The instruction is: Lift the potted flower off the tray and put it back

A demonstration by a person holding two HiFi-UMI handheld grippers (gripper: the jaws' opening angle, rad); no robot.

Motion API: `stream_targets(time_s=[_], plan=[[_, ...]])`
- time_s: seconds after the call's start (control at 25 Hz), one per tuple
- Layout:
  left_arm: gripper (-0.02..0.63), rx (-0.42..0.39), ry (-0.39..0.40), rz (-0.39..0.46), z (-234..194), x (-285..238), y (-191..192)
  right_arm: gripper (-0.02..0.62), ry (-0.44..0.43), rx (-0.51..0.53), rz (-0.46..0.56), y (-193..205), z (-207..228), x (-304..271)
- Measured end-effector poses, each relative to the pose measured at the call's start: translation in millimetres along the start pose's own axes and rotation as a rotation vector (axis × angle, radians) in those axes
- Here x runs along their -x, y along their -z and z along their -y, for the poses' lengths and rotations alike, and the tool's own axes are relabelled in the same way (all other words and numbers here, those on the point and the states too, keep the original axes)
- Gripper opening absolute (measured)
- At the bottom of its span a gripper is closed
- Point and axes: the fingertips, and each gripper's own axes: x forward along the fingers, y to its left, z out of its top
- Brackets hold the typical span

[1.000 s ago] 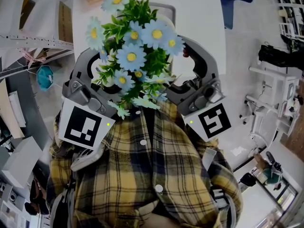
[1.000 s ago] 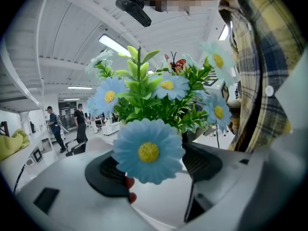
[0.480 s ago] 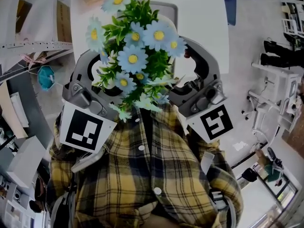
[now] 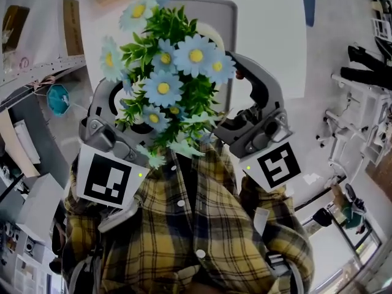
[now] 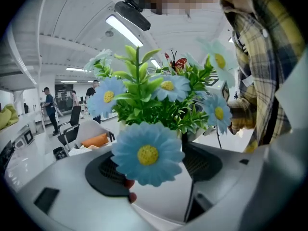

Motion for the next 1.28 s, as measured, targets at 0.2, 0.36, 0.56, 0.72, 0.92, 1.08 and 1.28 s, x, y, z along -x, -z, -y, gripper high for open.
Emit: stream_targets(time_s=[0.2, 0.36, 0.56, 0.72, 0.92, 1.08, 1.28], plan=[[0.336, 0.007, 0.012, -0.044, 2, 2, 4, 0.37, -0.004, -0.039, -0.003, 3, -3, -1], [0.336, 0.02, 0.029, -0.065, 3, 6, 5, 0.37, -0.013, -0.084, -0.004, 3, -6, -2], [0.336, 0.025, 0.04, -0.087, 7, 10, 9, 0.37, -0.013, -0.118, -0.002, 6, -13, -3], [0.336, 0.016, -0.031, 0.033, 1, -6, 1, 0.37, -0.019, 0.013, -0.039, 5, 4, 1], [0.336, 0.036, -0.036, 0.062, 2, -2, -1, 0.37, -0.025, 0.03, -0.061, 0, 1, 1], [0.336, 0.043, -0.03, 0.059, 3, -3, -1, 0.37, -0.03, 0.022, -0.062, 2, 1, 2], [0.336, 0.05, -0.037, 0.051, 3, -2, -1, 0.37, -0.037, 0.026, -0.067, 1, 1, 2]])
